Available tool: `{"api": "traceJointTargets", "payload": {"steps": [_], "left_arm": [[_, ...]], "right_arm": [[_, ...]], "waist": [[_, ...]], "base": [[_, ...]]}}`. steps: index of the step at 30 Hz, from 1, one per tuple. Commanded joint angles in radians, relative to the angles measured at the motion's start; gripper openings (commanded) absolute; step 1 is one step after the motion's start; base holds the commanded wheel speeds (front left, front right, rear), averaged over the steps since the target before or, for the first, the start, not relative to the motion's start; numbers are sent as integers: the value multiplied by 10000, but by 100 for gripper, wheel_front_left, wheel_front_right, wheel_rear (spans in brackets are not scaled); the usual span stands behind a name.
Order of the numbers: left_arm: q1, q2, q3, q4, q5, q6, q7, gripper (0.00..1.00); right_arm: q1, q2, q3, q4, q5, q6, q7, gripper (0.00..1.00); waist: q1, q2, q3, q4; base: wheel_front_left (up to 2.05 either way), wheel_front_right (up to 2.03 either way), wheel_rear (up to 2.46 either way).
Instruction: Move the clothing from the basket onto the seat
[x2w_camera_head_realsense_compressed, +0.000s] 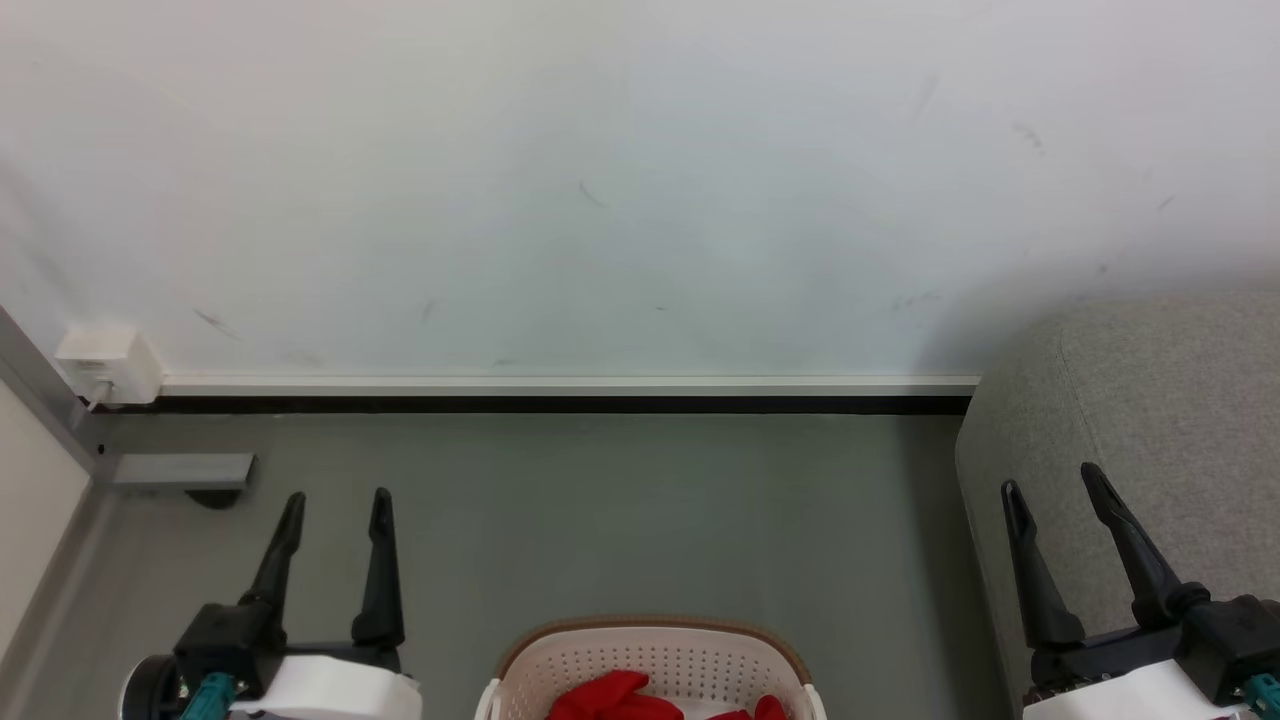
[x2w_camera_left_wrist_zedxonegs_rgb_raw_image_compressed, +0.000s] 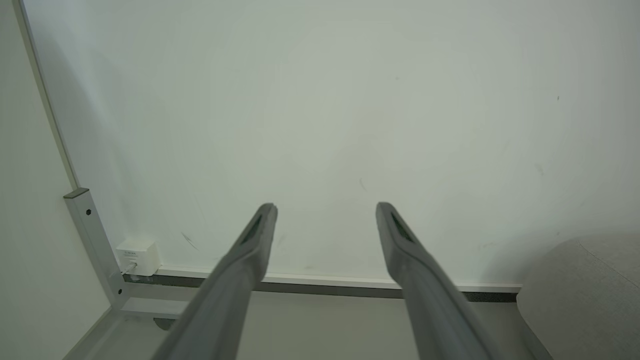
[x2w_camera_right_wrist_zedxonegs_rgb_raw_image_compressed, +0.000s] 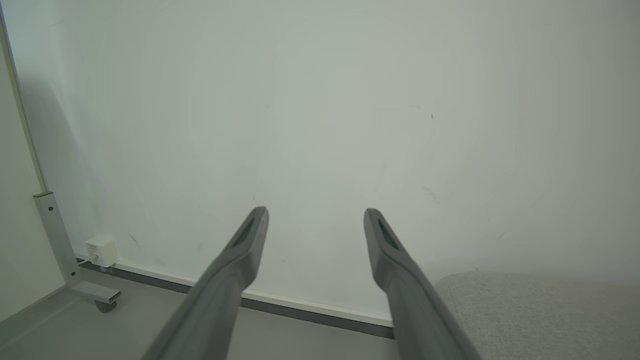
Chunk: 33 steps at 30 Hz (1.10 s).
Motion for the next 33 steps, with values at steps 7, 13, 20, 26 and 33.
{"api": "traceJointTargets", "payload": {"steps": [7,13,20,26,33], "left_arm": [[-81,65,-9,30,-11,6,-7,100],[-50,65,-20,46,-70,18,-7,100],[-44,65,-37,32,-103,1,-7,100],[-82,65,-33,3,-216,-40,-7,100],[-217,64,-67,-37,-300,-31,-7,100]], "right_arm": [[-60,42,-47,-18,197,-21,-29,100],[-35,38,-38,74,283,-21,-17,100],[-22,46,-79,218,489,-21,-17,100],[-125,39,-81,210,525,-21,-17,100],[-247,53,-172,110,518,-21,-17,100]], "waist": [[0,0,9,17],[0,0,22,26],[0,0,58,17],[0,0,176,-55],[0,0,438,-288]], "base": [[0,0,0],[0,0,0],[0,0,0],[0,0,0],[0,0,0]]}}
